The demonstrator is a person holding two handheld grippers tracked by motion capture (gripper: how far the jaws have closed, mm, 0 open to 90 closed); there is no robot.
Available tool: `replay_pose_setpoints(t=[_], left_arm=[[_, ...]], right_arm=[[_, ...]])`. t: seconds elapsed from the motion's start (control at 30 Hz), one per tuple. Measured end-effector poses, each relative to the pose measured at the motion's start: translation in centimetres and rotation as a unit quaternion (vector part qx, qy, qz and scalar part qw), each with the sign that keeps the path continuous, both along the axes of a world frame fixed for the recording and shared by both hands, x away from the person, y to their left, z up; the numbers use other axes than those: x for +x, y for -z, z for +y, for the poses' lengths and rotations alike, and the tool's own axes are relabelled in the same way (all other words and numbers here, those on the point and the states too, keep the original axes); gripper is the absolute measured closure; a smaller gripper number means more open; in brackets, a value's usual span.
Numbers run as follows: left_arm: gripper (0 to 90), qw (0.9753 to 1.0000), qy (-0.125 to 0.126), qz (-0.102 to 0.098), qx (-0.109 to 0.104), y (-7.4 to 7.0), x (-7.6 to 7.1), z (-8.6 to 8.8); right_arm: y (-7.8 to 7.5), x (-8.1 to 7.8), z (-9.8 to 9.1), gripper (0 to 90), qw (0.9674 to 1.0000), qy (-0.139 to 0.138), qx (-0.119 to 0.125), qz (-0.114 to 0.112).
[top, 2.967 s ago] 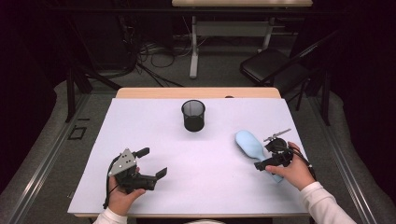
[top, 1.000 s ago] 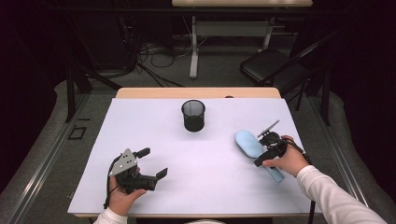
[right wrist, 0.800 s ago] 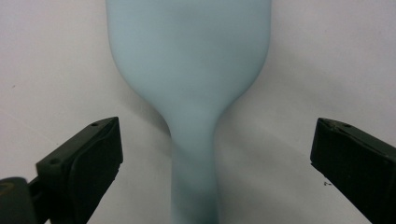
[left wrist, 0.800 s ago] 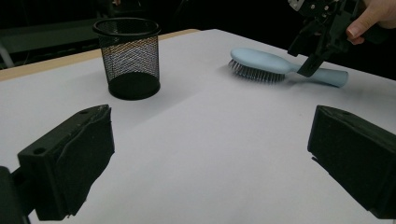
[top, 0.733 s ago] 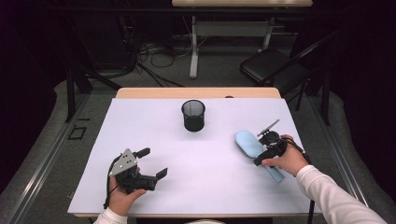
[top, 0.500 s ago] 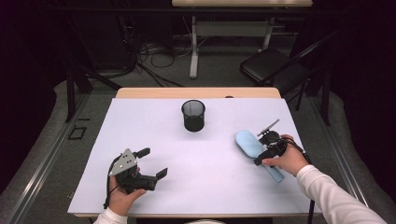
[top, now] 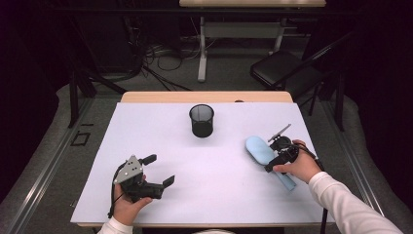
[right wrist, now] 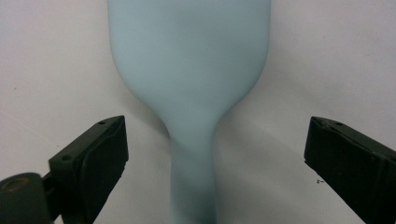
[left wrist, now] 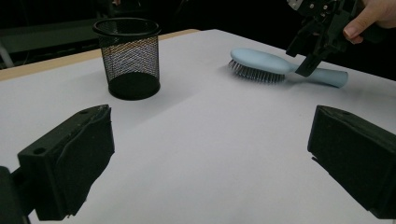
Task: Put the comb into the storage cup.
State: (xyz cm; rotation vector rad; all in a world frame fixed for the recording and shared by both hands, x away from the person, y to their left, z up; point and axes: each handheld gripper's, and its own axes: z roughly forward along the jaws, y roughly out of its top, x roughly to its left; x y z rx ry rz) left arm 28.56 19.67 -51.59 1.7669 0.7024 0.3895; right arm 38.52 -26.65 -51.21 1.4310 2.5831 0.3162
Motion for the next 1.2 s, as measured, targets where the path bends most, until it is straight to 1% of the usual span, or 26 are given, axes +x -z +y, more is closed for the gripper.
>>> replay_pose_setpoints(t=[0.03,0.07,0.1,0.17,0.23,0.27,0.3,0.33,0.37,0.43,0.47,0.5,0.53,0.6,0.63,0.67,0.73,0.77,0.8,0.83,0.87,0.93,0.97,1.03,1.1,1.2], left_arm=[[0.6,1.0,0.0,0.0,0.0,0.0,0.0,-0.01],[0.6,1.0,0.0,0.0,0.0,0.0,0.0,-0.02],[0.6,1.0,0.0,0.0,0.0,0.0,0.0,-0.02],[0.6,1.0,0.0,0.0,0.0,0.01,0.01,-0.02],[0.6,1.0,0.0,0.0,0.0,0.01,0.01,-0.01],[0.6,1.0,0.0,0.0,0.0,0.01,0.01,0.0],[0.6,1.0,0.0,0.0,0.0,0.01,0.01,0.0],[0.6,1.0,0.0,0.0,0.0,0.01,0.01,0.0],[0.7,1.0,0.001,0.0,0.0,0.01,0.01,-0.01],[0.6,1.0,0.001,0.0,0.002,0.01,0.01,0.0],[0.6,1.0,0.001,0.0,0.0,0.01,0.0,-0.02],[0.6,1.0,0.001,0.0,0.0,0.01,0.0,-0.01],[0.6,1.0,0.001,0.0,0.001,0.01,0.01,0.01],[0.6,1.0,0.001,0.001,0.001,0.01,0.02,0.03],[0.6,1.0,0.0,0.0,-0.001,0.03,0.02,0.01],[0.6,1.0,0.001,-0.001,-0.001,0.03,0.03,0.01],[0.6,1.0,0.001,0.0,0.001,0.01,0.02,0.02],[0.6,1.0,0.001,0.0,0.001,0.01,0.02,0.02],[0.6,1.0,0.001,0.001,0.001,0.01,0.02,0.01],[0.6,1.0,0.001,0.0,0.001,0.01,0.02,0.01],[0.6,1.0,0.001,0.0,0.001,0.01,0.02,0.01],[0.7,1.0,0.001,0.0,0.001,0.01,0.02,0.02],[0.6,1.0,0.001,0.0,-0.001,0.03,0.03,0.01],[0.6,1.0,0.0,0.0,-0.001,0.02,0.02,0.01],[0.7,1.0,0.001,0.0,-0.001,0.03,0.03,0.01],[0.6,1.0,0.001,0.0,-0.001,0.04,0.04,0.01]], right_arm=[[-0.01,-0.02,0.05,6.6,1.0,0.003,-0.001,0.002],[0.11,0.05,0.01,7.2,1.0,-0.002,0.006,-0.003],[0.13,0.09,0.02,7.3,1.0,-0.004,0.006,-0.004],[0.17,0.1,0.11,8.3,1.0,-0.001,0.008,-0.003],[0.13,0.14,0.2,10.4,1.0,-0.004,0.004,-0.001],[0.28,0.16,0.22,11.1,0.9999,-0.006,0.012,-0.008],[0.29,0.21,0.22,11.9,0.9999,-0.009,0.011,-0.009],[0.31,0.24,0.25,13.6,0.9998,-0.009,0.014,-0.007],[0.2,0.29,0.27,14.5,0.9999,-0.011,0.011,0.0],[0.18,0.31,0.44,15.3,1.0,-0.004,0.006,0.006],[0.37,0.34,0.46,16.3,0.9999,-0.003,0.015,0.001],[0.31,0.37,0.48,17.1,0.9999,-0.003,0.011,0.007],[0.48,0.47,0.43,18.1,0.9998,-0.011,0.013,-0.001],[0.43,0.5,0.52,22.9,0.9998,-0.007,0.012,0.011],[0.54,0.5,0.55,24.2,0.9998,-0.007,0.016,0.009],[0.52,0.51,0.58,25.0,0.9998,-0.007,0.013,0.011],[0.43,0.56,0.61,27.2,0.9997,-0.005,0.007,0.023],[0.59,0.57,0.61,27.9,0.9997,-0.003,0.016,0.017],[0.58,0.54,0.66,30.1,0.9997,0.0,0.014,0.018],[0.45,0.54,0.69,35.6,0.9996,-0.001,0.01,0.026],[0.58,0.57,0.69,37.5,0.9995,-0.004,0.018,0.024],[0.52,0.63,0.74,37.9,0.9993,-0.002,0.011,0.035],[0.66,0.61,0.76,38.7,0.9994,-0.002,0.018,0.029],[0.73,0.64,0.78,39.9,0.9994,-0.004,0.015,0.029],[0.74,0.68,0.8,41.4,0.9993,0.001,0.013,0.036],[0.78,0.81,0.8,45.0,0.9988,0.005,0.017,0.045]])
